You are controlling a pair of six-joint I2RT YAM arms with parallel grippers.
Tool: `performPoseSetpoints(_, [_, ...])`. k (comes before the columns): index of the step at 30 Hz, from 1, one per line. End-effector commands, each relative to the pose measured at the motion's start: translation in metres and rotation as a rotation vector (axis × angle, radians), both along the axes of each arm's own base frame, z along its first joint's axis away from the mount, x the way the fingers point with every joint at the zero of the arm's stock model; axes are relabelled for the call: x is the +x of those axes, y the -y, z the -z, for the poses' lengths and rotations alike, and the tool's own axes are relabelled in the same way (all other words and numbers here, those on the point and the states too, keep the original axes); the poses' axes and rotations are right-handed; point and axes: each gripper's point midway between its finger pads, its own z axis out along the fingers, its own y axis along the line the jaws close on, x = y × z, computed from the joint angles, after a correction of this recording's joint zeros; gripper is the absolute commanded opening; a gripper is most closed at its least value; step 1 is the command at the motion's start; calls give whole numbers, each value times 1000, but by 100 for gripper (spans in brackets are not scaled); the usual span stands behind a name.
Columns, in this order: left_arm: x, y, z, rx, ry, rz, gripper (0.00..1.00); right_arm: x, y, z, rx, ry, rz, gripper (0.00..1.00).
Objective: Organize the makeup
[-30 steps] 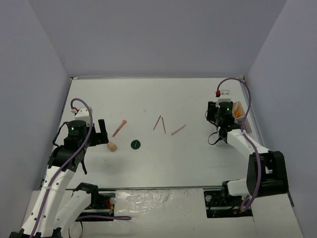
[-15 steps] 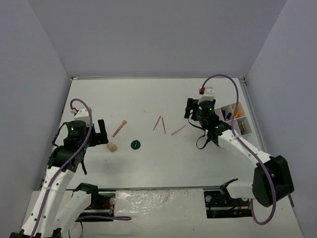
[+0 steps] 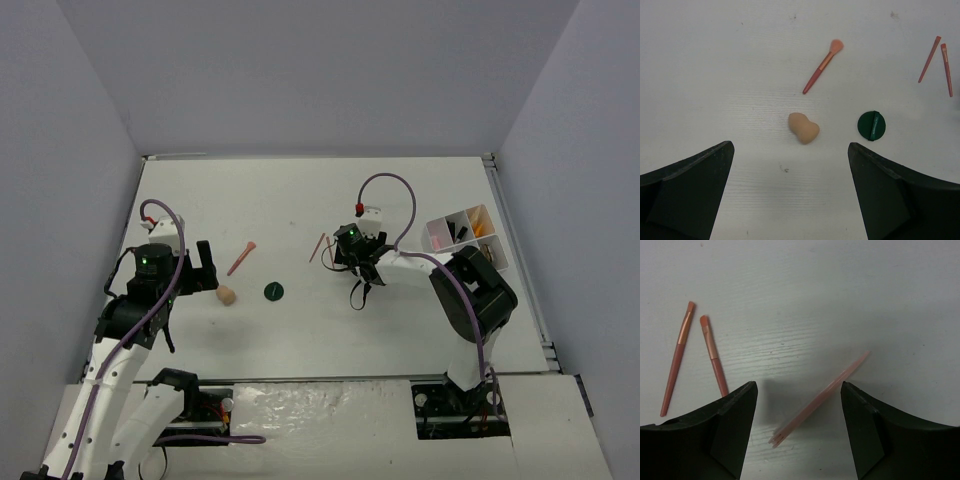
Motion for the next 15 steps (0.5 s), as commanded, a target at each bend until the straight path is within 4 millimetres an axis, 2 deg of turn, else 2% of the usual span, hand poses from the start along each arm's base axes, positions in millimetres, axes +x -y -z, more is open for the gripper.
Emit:
performPoseSetpoints(1, [9,2,-13,-13,60,8,97,14,2,-19,23,77,123,62])
performPoseSetpoints(8, [8,1,-13,-10,60,4,97,5,3,-12,-13,54,131,57])
performPoseSetpoints(15, [5,1,-17,-14,79,4,97,1,6,3,-35,22,136,50])
